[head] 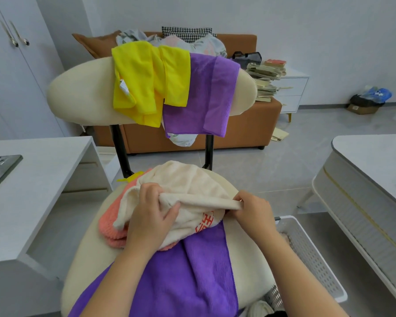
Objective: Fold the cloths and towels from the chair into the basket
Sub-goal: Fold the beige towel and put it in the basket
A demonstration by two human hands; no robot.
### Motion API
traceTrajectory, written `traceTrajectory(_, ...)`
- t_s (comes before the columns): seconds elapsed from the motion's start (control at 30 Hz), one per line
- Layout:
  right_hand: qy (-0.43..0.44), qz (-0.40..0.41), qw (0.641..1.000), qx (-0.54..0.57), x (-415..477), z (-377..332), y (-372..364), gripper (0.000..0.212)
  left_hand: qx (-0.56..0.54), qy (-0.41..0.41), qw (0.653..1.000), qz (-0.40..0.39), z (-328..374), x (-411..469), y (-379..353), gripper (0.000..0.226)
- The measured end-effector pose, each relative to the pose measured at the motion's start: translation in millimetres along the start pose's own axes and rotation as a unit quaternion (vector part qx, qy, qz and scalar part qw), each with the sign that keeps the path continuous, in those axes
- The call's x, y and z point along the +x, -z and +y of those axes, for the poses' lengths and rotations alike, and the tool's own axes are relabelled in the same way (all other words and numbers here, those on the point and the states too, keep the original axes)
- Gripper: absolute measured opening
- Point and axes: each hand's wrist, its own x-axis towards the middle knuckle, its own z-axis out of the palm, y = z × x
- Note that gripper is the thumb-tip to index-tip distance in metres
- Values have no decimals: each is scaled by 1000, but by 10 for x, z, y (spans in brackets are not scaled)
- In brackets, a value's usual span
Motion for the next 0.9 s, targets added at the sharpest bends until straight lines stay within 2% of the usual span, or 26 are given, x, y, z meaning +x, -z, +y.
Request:
traceTrajectory(0.1, -106, -14, 993, 59, -49, 84, 119, 11, 31, 6, 993, -115, 80, -22, 119, 27)
traceTrajectory(0.17, -136, -12, 989, 62, 0, 70, 296, 14, 86, 2, 978, -192, 152, 57, 238, 25)
traceTrajectory(0.23, -146, 4, 988, 46, 76, -11, 538, 13, 172, -18, 962, -213, 247, 225, 391, 22)
traceTrajectory(0.3, -153, 37, 986, 51, 178, -110, 778, 17, 229, -16, 954, -193, 379, 438, 550, 16)
traceTrajectory(0.37, -154, 76, 983, 72, 272, -213, 1058, 22, 274, -2, 952, -140, 567, 642, 772, 14)
traceTrajectory(0.43, -170, 97, 961, 193, 355, -342, 1367, 25, 352, 7, 933, -75, 735, 850, 1033, 30)
traceTrajectory(0.5, -198, 83, 893, 396, 399, -533, 1657, 26, 369, 64, 926, -43, 953, 1038, 1296, 50)
traceTrajectory(0.53, -199, 66, 850, 483, 396, -648, 1804, 26, 310, 109, 944, -39, 1088, 1119, 1390, 57)
traceTrajectory(0.57, -185, 43, 808, 558, 382, -768, 1943, 26, 197, 159, 967, -40, 1214, 1222, 1451, 59)
traceTrajectory(0.6, -160, 22, 767, 620, 361, -901, 2081, 26, 33, 216, 975, -52, 1330, 1325, 1494, 56)
traceTrajectory(0.63, -131, 9, 736, 664, 352, -1015, 2207, 25, -138, 249, 957, -55, 1438, 1428, 1527, 49)
traceTrajectory(0.67, -99, 4, 720, 686, 357, -1122, 2323, 27, -249, 237, 939, -30, 1529, 1513, 1568, 41)
traceTrajectory(0.7, -61, 7, 729, 682, 348, -1231, 2437, 32, -293, 194, 936, 1, 1591, 1595, 1604, 35)
traceTrajectory(0.73, -15, 17, 755, 656, 329, -1336, 2546, 37, -286, 133, 949, 19, 1671, 1644, 1656, 33)
traceTrajectory(0.8, 91, 67, 817, 566, 245, -1553, 2764, 42, -206, 8, 978, 42, 1802, 1705, 1760, 33)
traceTrajectory(0.83, 147, 103, 831, 527, 212, -1661, 2871, 40, -169, -32, 984, 45, 1886, 1736, 1802, 36)
traceTrajectory(0.9, 243, 176, 831, 469, 194, -1846, 3072, 35, -119, -82, 987, 68, 2123, 1773, 1899, 41)
